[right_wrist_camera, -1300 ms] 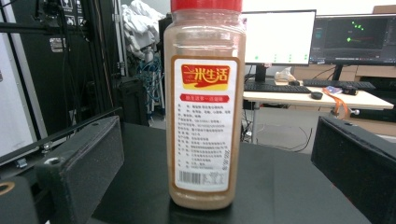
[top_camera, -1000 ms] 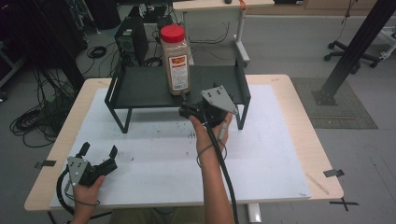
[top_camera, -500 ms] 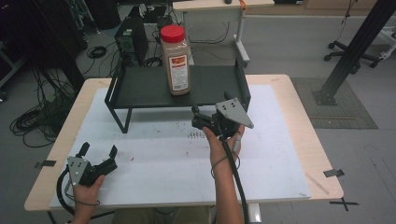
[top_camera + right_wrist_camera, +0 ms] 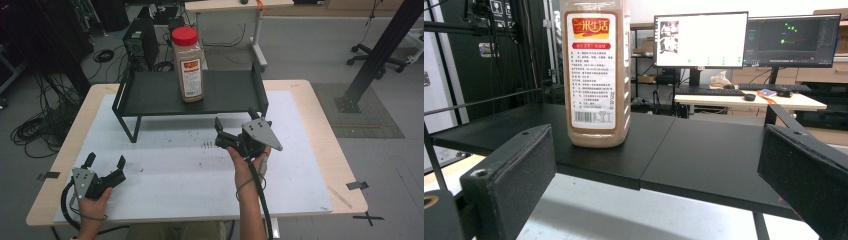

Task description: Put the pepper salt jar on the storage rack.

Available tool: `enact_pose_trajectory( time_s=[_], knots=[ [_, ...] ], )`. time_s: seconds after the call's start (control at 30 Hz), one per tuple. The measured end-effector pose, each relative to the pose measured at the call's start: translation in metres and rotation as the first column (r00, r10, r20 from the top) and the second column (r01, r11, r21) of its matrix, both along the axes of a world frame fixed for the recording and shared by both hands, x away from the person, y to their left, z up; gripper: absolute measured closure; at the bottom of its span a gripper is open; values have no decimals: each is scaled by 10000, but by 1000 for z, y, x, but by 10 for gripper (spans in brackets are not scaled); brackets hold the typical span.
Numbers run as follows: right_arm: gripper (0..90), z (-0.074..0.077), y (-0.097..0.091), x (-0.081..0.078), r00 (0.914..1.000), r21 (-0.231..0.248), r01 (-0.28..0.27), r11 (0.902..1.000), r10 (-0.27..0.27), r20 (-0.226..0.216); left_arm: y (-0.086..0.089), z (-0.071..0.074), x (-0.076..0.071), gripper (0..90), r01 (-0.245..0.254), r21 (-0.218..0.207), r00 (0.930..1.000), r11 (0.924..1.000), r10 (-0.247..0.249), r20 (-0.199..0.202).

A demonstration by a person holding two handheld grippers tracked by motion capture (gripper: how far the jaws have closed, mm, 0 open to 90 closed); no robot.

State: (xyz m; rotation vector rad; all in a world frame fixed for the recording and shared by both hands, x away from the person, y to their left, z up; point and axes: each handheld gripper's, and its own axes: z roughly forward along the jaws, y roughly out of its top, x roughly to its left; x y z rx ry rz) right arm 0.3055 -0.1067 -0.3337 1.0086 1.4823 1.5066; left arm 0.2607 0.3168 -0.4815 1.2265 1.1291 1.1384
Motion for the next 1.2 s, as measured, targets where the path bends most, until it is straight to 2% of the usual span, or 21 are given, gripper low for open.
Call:
enact_pose_trajectory(
  time_s=[0.2, 0.4, 0.7, 0.93, 1.2],
  knots=[
    [18, -12, -5, -6, 10000, 94, 50, 9999, -50, 78, 0, 0, 0, 16, -27, 10, 10000, 10000, 27, -3],
    [16, -28, -16, -12, 9996, 399, 275, 9988, -278, 74, 0, 0, 0, 16, -76, 13, 10000, 10000, 76, -22],
    [7, -54, -27, -15, 9982, 353, 600, 9976, -599, -46, -1, 0, 0, 16, -120, 28, 9999, 9999, 120, -28],
    [7, -76, -32, -15, 9966, 346, 747, 9966, -735, -366, -1, 0, 0, 16, -145, 42, 9999, 9999, 145, -42],
    [7, -96, -40, -16, 9932, 172, 1044, 9944, -1033, -531, -1, 0, 0, 18, -173, 51, 9998, 9998, 173, -69]
  ],
)
